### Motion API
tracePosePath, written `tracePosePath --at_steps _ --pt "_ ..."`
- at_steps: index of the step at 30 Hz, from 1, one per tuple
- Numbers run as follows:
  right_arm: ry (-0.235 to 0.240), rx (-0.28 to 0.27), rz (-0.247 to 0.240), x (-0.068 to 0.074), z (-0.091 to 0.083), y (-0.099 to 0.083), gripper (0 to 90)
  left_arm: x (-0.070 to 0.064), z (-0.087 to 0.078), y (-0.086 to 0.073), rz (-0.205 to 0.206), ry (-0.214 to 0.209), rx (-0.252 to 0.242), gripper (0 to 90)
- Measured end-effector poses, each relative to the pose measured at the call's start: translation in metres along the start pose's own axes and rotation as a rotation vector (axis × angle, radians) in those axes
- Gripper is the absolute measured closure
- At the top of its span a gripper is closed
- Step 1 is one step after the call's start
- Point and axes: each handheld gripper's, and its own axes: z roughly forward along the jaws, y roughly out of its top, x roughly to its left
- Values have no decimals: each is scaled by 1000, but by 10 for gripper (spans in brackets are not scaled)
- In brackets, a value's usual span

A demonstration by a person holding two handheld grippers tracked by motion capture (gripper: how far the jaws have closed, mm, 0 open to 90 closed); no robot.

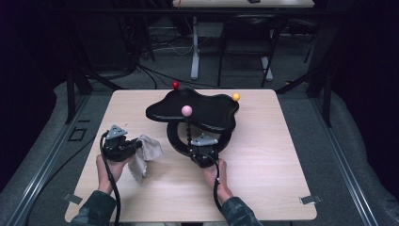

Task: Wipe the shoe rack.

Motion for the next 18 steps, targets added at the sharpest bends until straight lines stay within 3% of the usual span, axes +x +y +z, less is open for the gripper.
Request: tracePosePath --at_steps 2,3,5,7,11,16,18 --pt "-47 21 -10 -2 -4 -7 808 0 0 0 1 -1 0 808" --pt "-18 33 10 -7 -6 -11 797 0 0 0 1 -1 1 809" --pt "-19 11 30 -13 -9 -14 740 0 1 0 0 -1 1 808" --pt "30 -20 15 -11 -10 -11 667 -1 1 0 -2 -2 2 808" --pt "-8 -14 -2 -4 -6 -4 617 -2 1 0 2 -3 4 808" --pt "6 -38 -1 -2 6 5 654 1 2 -1 -2 -1 6 808" --pt "-14 -32 -8 -1 8 8 702 2 2 -1 -1 -1 6 808"
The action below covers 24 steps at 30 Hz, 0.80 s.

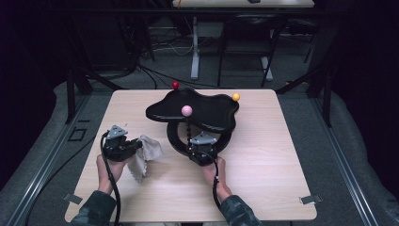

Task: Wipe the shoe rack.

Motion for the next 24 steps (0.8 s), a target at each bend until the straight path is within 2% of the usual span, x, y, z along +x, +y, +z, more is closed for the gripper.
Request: tracePosePath --at_steps 2,4,5,6,7,11,13,14,15,16,17,18,19,20,24 --pt "12 -7 -6 3 2 2 738 1 0 0 -3 0 0 808" --pt "-16 6 -7 3 1 2 745 1 0 0 -5 1 -3 808" --pt "-15 8 -1 3 1 2 747 1 0 0 -6 1 -1 809" --pt "0 26 -5 2 -1 2 747 2 0 0 -7 2 -1 809" --pt "0 10 3 2 -1 1 748 2 0 0 -7 2 -2 809" --pt "2 20 2 -3 -8 -3 748 3 -1 0 -6 3 -1 810" --pt "27 21 3 -7 -13 -6 748 2 -1 0 -5 4 1 810" --pt "-5 48 -11 -9 -18 -7 748 2 -1 0 -4 4 -1 810" --pt "1 40 -11 -11 -20 -9 748 1 -1 0 -5 4 0 810" --pt "89 1 -9 -15 -19 -12 748 1 0 0 -3 3 3 810" --pt "91 12 -2 -17 -22 -13 748 1 0 0 -3 3 3 810" --pt "17 47 -21 -17 -27 -13 748 1 0 0 -2 2 1 810" --pt "31 47 -15 -20 -29 -15 748 1 0 0 -2 1 3 810" --pt "71 37 -15 -23 -30 -16 749 1 0 0 -2 2 2 810" --pt "93 39 -24 -32 -38 -21 749 2 0 -1 -10 2 -4 810"
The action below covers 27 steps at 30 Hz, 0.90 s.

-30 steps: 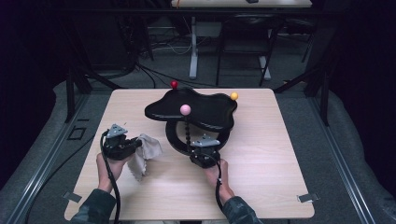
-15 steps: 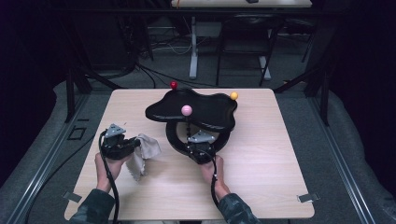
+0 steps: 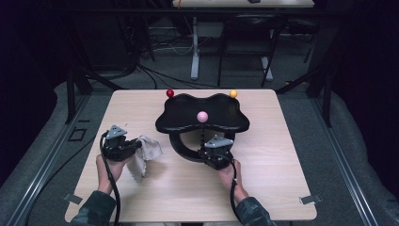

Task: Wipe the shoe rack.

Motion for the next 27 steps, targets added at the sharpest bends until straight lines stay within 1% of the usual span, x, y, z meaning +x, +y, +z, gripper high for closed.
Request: tracePosePath --at_steps 3,4,6,7,8,9,11,14,16,19,20,21,22,23,24,25,26,27 --pt "15 -2 -2 -6 -6 -5 749 0 -1 0 0 1 -1 810" --pt "15 -2 -2 -6 -6 -5 749 0 -1 0 1 1 -2 810" --pt "15 11 -13 -9 -9 -5 749 0 -1 0 5 -1 1 810" --pt "10 19 -10 -10 -11 -5 749 0 -1 0 5 0 2 810" --pt "27 28 -11 -13 -13 -6 749 0 0 0 5 -1 4 810" --pt "34 16 -9 -15 -14 -8 749 0 0 0 5 1 5 811" --pt "28 27 -4 -17 -17 -9 749 0 0 0 4 -2 8 811" --pt "34 48 -8 -21 -21 -9 749 -1 0 0 6 -2 9 811" --pt "29 46 -5 -23 -23 -10 749 0 0 0 4 -1 6 811" --pt "36 45 -7 -24 -23 -10 742 0 -1 0 4 -2 4 811" --pt "17 56 -9 -23 -24 -9 733 0 0 0 6 -2 5 811" --pt "4 57 -17 -21 -24 -8 699 0 0 1 5 -1 3 811" --pt "5 34 -17 -19 -24 -7 685 0 0 1 7 -2 4 811" --pt "7 26 -21 -17 -24 -6 686 0 0 1 6 -2 3 811" --pt "-15 43 -29 -16 -24 -4 697 -1 0 1 7 -3 3 811" --pt "-19 42 -29 -16 -25 -5 719 -1 0 1 8 -3 3 811" --pt "-21 37 -20 -17 -25 -5 742 0 0 1 7 -2 3 811" --pt "-17 32 -15 -18 -25 -6 745 0 0 1 5 -2 4 811"
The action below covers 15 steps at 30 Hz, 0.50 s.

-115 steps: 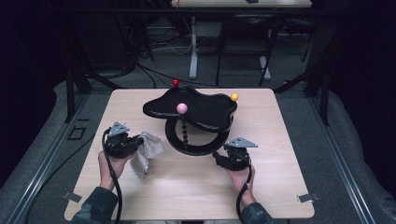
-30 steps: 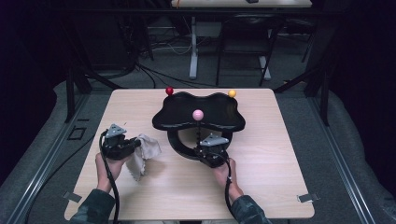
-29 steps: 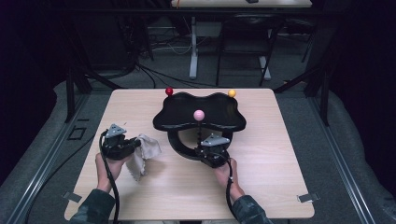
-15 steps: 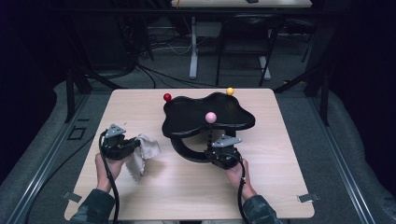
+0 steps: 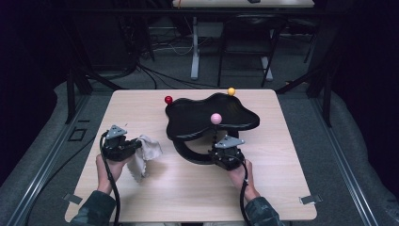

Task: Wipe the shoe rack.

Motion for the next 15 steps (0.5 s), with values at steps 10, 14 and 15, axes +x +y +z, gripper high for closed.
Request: tracePosePath --at_steps 10,14,15 --pt "-14 15 -4 -5 -5 -3 751 0 0 0 -1 -1 -3 813" --pt "-21 20 5 -16 -10 -6 751 0 -1 0 0 -3 -6 815" --pt "-13 18 11 -19 -11 -7 750 0 -2 0 0 -3 -6 815"
